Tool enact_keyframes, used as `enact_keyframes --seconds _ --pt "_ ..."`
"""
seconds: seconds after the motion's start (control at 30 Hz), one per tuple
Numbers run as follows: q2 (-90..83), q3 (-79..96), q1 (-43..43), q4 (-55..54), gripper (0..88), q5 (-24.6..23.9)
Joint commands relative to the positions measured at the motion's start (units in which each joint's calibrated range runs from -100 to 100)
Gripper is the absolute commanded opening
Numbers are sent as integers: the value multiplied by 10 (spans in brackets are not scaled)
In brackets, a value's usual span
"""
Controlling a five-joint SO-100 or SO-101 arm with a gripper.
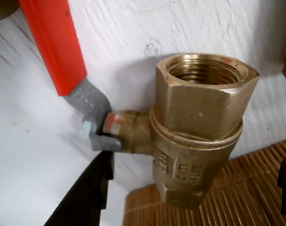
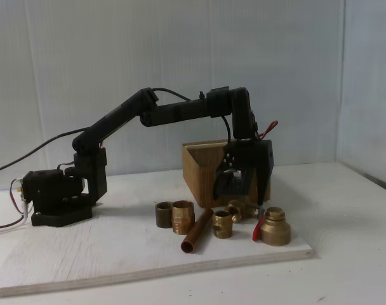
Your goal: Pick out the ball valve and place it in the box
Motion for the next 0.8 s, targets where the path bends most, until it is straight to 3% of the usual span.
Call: enact_keyframes --seconds 0.0,0.77 --pt "-6 -9 12 -3 372 3" --pt "-4 -3 32 -21 357 3"
